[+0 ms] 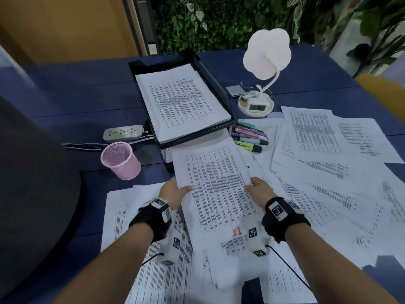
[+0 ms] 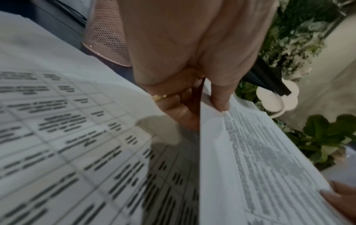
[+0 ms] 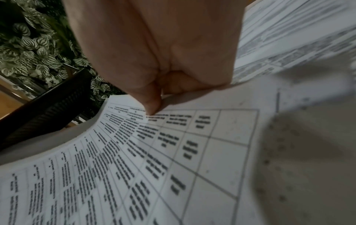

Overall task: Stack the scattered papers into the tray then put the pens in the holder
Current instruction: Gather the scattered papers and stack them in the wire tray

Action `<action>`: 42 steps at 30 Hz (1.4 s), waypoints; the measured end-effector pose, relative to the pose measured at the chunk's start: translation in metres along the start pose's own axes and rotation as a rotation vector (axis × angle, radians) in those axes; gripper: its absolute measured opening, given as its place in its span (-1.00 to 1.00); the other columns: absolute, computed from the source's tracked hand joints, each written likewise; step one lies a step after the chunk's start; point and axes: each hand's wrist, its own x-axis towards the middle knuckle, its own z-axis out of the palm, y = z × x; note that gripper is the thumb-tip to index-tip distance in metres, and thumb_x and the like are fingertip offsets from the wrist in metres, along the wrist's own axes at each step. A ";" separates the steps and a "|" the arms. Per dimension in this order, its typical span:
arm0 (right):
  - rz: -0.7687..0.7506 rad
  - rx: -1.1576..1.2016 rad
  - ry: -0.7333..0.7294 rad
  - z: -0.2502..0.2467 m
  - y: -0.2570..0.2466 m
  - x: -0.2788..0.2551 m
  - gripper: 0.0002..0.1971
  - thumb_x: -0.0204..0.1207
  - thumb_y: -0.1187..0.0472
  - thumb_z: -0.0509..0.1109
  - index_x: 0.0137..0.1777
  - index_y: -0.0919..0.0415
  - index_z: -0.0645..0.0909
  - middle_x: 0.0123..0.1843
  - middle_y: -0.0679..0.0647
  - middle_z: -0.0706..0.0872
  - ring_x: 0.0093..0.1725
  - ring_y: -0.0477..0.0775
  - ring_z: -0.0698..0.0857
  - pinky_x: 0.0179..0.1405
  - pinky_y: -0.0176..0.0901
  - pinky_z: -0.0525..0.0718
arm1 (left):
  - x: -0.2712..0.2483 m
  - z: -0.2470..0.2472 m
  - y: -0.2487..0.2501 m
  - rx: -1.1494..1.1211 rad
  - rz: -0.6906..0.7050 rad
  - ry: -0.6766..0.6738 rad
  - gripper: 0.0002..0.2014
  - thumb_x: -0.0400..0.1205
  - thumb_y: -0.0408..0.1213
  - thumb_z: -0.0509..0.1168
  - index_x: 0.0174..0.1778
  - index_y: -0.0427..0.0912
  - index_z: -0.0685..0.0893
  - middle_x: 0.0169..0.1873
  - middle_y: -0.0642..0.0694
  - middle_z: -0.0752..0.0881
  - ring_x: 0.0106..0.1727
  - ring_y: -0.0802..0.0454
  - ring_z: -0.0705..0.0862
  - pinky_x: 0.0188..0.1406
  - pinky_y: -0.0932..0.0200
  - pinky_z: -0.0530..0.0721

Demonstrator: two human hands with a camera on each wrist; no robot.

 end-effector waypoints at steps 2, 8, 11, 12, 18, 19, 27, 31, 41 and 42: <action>-0.007 0.019 0.008 -0.002 -0.008 0.007 -0.79 0.62 0.34 0.15 0.12 0.46 0.50 0.01 0.34 0.63 -0.14 0.13 0.55 -0.09 -0.10 0.49 | 0.001 -0.007 0.006 -0.095 0.011 0.009 -0.64 0.62 -0.11 0.34 0.30 -0.15 0.61 0.13 -0.07 0.75 0.05 -0.06 0.74 0.01 -0.02 0.74; -0.010 0.067 0.020 0.000 -0.041 0.038 -0.68 0.58 0.34 0.20 0.28 0.44 0.56 0.23 0.33 0.66 0.22 0.32 0.63 0.16 0.00 0.58 | -0.007 -0.009 0.001 -0.384 -0.181 -0.073 -0.78 0.70 -0.32 0.23 0.23 -0.26 0.58 0.13 -0.27 0.74 -0.06 -0.16 0.75 -0.12 -0.05 0.74; -0.039 0.108 0.034 0.000 -0.063 0.048 -0.63 0.61 0.33 0.22 0.40 0.40 0.49 0.39 0.29 0.58 0.35 0.29 0.57 0.29 -0.03 0.51 | -0.010 -0.010 0.002 -0.405 -0.207 -0.156 -0.77 0.69 -0.49 0.16 0.24 -0.27 0.53 0.15 -0.25 0.70 0.03 -0.27 0.72 -0.14 0.02 0.73; -0.053 0.124 0.042 0.001 -0.069 0.051 -0.58 0.63 0.31 0.24 0.47 0.40 0.43 0.48 0.25 0.50 0.42 0.26 0.51 0.38 -0.05 0.44 | -0.008 -0.013 0.003 -0.392 -0.206 -0.157 -0.76 0.69 -0.51 0.13 0.24 -0.23 0.50 0.12 -0.24 0.69 -0.02 -0.32 0.72 -0.32 0.13 0.70; -0.100 0.206 0.016 0.009 -0.090 0.058 -0.54 0.71 0.23 0.17 0.58 0.30 0.27 0.59 0.19 0.36 0.53 0.19 0.39 0.40 -0.17 0.37 | 0.033 -0.030 0.003 -0.239 -0.271 0.002 -0.85 0.69 -0.37 0.12 0.15 -0.15 0.35 -0.01 -0.14 0.50 0.02 -0.21 0.54 -0.19 -0.08 0.68; -0.096 0.201 0.003 0.010 -0.091 0.059 -0.54 0.71 0.23 0.15 0.59 0.29 0.24 0.57 0.19 0.38 0.50 0.21 0.42 0.34 -0.16 0.42 | 0.038 -0.031 0.006 -0.208 -0.266 0.027 -0.87 0.70 -0.36 0.11 0.12 -0.14 0.34 -0.04 -0.15 0.47 0.02 -0.20 0.52 -0.27 -0.03 0.67; 0.066 0.183 -0.115 0.017 -0.087 0.083 -0.46 0.67 0.28 0.20 0.62 0.13 0.16 0.15 0.31 0.64 -0.61 -0.03 0.64 -0.66 -0.29 0.56 | 0.072 -0.040 0.021 -0.106 -0.153 0.213 -0.84 0.67 -0.32 0.15 0.14 -0.22 0.38 -0.14 -0.25 0.61 -0.13 -0.18 0.61 -0.26 0.08 0.59; 0.098 0.429 -0.051 0.016 -0.102 0.099 -0.48 0.68 0.39 0.15 0.61 0.16 0.18 0.34 0.43 0.54 -0.61 0.08 0.64 -0.76 -0.33 0.54 | 0.081 -0.044 0.024 -0.375 -0.214 0.118 -0.62 0.61 -0.40 0.31 0.33 -0.27 0.39 0.00 -0.16 0.66 -0.08 -0.13 0.70 -0.25 -0.05 0.79; 0.032 0.507 -0.029 0.019 -0.125 0.122 -0.72 0.63 0.45 0.21 0.32 0.38 0.44 -0.27 0.26 0.68 -0.35 0.11 0.74 -0.19 -0.09 0.79 | 0.087 -0.050 0.029 0.096 -0.026 0.336 -0.90 0.51 -0.39 0.32 -0.13 -0.32 0.70 -0.17 -0.29 0.77 -0.13 -0.16 0.74 -0.01 -0.03 0.72; 0.013 0.485 -0.027 0.020 -0.125 0.124 -0.68 0.62 0.45 0.21 0.36 0.45 0.44 -0.15 0.31 0.70 -0.22 0.15 0.73 -0.04 0.00 0.79 | 0.089 -0.052 0.027 0.275 0.005 0.273 -0.81 0.55 -0.34 0.27 -0.01 -0.27 0.73 -0.02 -0.23 0.78 0.06 -0.16 0.73 0.11 0.07 0.66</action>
